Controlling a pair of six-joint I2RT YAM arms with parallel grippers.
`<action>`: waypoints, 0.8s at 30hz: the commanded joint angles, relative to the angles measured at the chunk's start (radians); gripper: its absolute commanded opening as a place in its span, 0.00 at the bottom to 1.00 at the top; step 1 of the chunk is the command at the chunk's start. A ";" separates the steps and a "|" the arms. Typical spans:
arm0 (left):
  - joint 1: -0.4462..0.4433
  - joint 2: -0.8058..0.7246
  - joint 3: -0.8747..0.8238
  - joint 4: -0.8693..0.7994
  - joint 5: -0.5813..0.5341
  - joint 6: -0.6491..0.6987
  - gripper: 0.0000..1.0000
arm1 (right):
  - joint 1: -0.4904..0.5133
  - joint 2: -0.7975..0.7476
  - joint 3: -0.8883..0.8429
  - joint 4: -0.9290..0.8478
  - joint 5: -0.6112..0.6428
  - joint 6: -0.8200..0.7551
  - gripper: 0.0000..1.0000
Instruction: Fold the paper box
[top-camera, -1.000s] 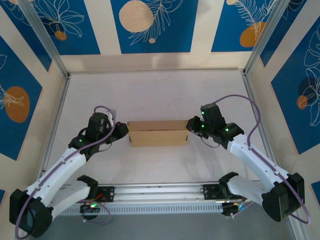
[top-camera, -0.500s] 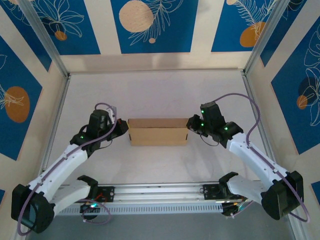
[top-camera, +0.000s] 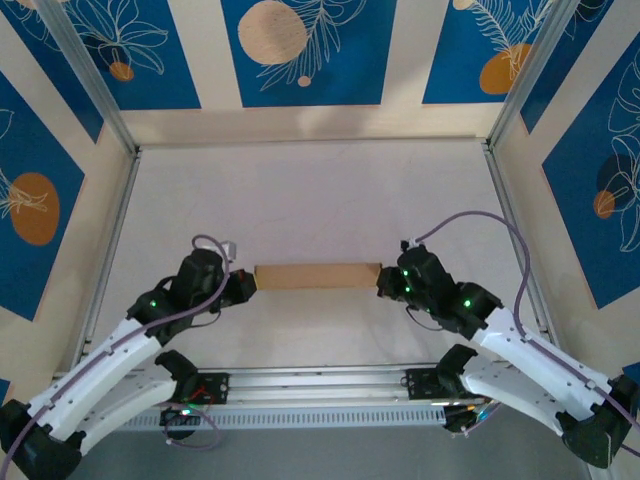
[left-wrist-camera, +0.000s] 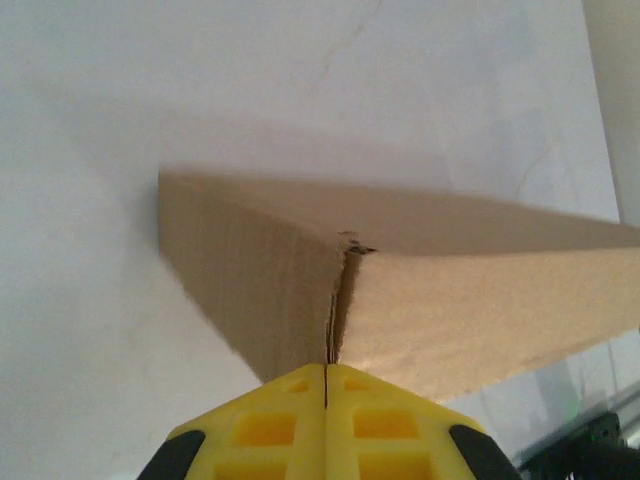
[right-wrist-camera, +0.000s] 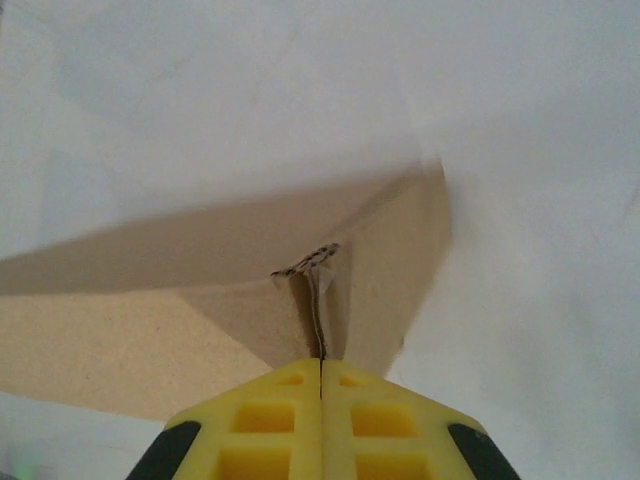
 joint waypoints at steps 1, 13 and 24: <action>-0.028 -0.034 -0.076 -0.161 -0.035 -0.098 0.00 | 0.041 -0.024 -0.055 -0.143 0.040 0.065 0.03; -0.010 0.115 0.026 -0.097 -0.105 0.023 0.47 | -0.014 0.013 -0.020 -0.101 -0.049 -0.028 0.40; 0.136 0.442 0.046 0.202 -0.052 0.132 0.67 | -0.382 0.455 0.069 0.101 -0.571 -0.340 0.57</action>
